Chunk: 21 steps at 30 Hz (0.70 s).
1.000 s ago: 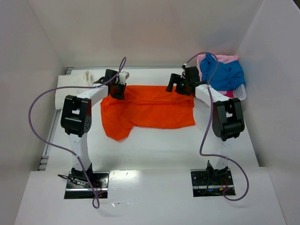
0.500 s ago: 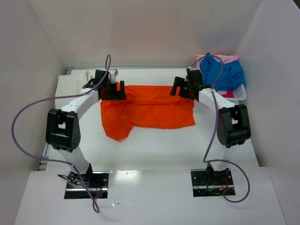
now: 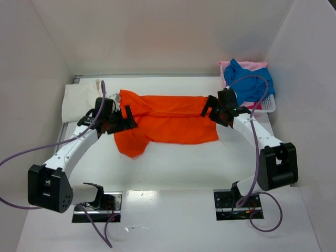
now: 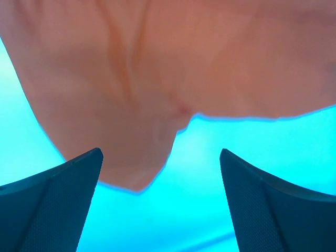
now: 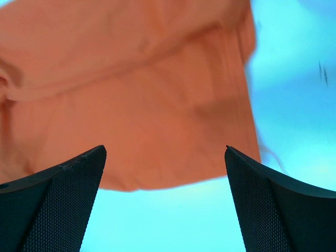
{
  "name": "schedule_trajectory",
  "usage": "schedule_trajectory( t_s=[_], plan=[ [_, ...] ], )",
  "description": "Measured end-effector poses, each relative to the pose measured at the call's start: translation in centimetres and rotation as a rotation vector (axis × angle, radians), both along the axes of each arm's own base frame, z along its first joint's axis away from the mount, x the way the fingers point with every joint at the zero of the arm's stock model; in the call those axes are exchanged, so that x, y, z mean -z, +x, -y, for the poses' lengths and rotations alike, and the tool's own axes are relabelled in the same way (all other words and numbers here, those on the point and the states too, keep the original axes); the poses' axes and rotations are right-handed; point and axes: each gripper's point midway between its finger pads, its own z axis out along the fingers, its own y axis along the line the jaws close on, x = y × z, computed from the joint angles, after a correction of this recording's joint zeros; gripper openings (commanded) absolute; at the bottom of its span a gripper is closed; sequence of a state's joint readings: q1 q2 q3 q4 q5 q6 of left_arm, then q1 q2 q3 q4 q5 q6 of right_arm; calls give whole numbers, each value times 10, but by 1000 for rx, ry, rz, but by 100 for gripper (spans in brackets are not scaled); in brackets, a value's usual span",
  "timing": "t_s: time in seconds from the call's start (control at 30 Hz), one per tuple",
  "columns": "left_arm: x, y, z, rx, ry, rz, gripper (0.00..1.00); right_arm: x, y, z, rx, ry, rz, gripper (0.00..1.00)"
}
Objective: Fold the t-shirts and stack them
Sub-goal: Grap the side of the flattened tshirt closest away from the robot with both arms
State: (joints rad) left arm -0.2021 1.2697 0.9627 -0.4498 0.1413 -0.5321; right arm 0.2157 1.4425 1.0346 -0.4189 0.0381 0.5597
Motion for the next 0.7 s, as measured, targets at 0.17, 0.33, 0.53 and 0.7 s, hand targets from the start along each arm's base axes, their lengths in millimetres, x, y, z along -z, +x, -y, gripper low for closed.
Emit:
schedule_trajectory(
  t_s=[0.17,0.33,0.53,0.7],
  plan=[
    [39,-53,4,-35,22,-207,100,2,-26,5,34,21,-28,99],
    [43,-57,3,-156,0,-254,100,2,-28,2,42,45,-28,99],
    [72,-64,-6,-333,-26,-310,100,3,-28,2,47,53,-32,99],
    [85,-72,-24,-471,5,-309,100,14,-33,1,57,61,-56,99]
  ],
)
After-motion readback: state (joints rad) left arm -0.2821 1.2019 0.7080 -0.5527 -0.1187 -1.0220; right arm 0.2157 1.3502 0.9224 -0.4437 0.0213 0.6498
